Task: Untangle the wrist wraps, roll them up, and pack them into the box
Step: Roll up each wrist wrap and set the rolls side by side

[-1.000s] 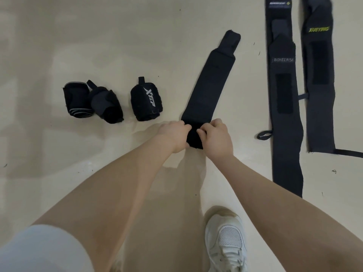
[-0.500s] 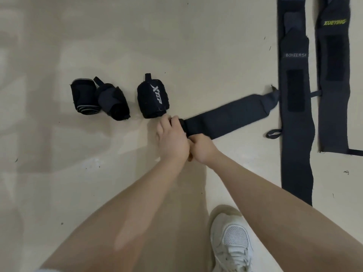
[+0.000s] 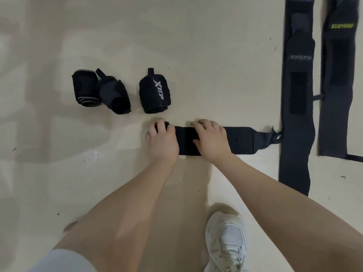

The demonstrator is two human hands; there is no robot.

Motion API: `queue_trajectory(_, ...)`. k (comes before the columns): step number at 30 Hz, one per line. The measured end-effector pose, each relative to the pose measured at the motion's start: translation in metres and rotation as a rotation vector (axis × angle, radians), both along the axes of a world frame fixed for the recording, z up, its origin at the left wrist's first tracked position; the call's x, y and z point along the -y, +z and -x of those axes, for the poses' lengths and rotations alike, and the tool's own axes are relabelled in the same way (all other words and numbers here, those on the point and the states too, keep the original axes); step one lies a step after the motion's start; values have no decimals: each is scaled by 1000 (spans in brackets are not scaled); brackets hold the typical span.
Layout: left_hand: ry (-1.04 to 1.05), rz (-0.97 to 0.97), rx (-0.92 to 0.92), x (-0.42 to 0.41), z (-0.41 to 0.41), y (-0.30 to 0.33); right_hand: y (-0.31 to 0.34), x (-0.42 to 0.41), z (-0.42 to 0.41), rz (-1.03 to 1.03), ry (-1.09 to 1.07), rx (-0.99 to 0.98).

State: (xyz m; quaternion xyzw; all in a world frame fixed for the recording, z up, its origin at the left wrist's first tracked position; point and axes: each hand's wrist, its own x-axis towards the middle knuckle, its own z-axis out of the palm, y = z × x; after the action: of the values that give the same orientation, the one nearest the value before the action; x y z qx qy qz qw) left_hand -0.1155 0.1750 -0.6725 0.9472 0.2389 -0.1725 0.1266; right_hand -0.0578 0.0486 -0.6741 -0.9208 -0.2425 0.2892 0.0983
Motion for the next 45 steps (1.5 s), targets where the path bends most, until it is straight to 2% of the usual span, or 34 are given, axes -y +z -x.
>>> queue_trajectory(2,-27,3,-42,2,2,-1,2,-9,1,63,88,25)
queue_trajectory(4,-12,60,-69,-2,6,-3,1,-18,4,149,172,172)
queue_trajectory(7,-19,114,-122,-8,8,-4,1,-25,11,190,183,378)
queue_trajectory(9,-11,127,-132,-8,8,-4,7,-27,15,182,191,367)
queue_trajectory(11,5,125,-121,-6,8,-4,16,-25,16,197,132,250)
queue_trajectory(15,23,111,-81,-6,12,-9,15,-13,1,149,-6,-159)
queue_trajectory(20,46,114,-76,-9,11,-10,30,-9,-10,39,43,-423)
queue_trajectory(23,48,126,-87,-11,11,-9,37,-7,-14,44,60,-475)
queue_trajectory(28,47,105,-113,-9,9,-10,29,20,-25,166,-68,-546)
queue_trajectory(30,41,89,-118,-10,9,-13,28,26,-30,291,-71,-495)
queue_trajectory(33,77,103,-129,-9,9,-14,27,25,-38,433,-167,-298)
queue_trajectory(37,230,251,-69,-5,0,-8,23,20,-36,541,-201,-76)
queue_trajectory(42,391,735,127,-27,9,-3,3,33,-12,517,-74,469)
queue_trajectory(44,440,783,129,-33,9,-1,5,21,-6,423,-19,571)
queue_trajectory(45,478,772,131,-33,8,1,8,12,-1,342,21,519)
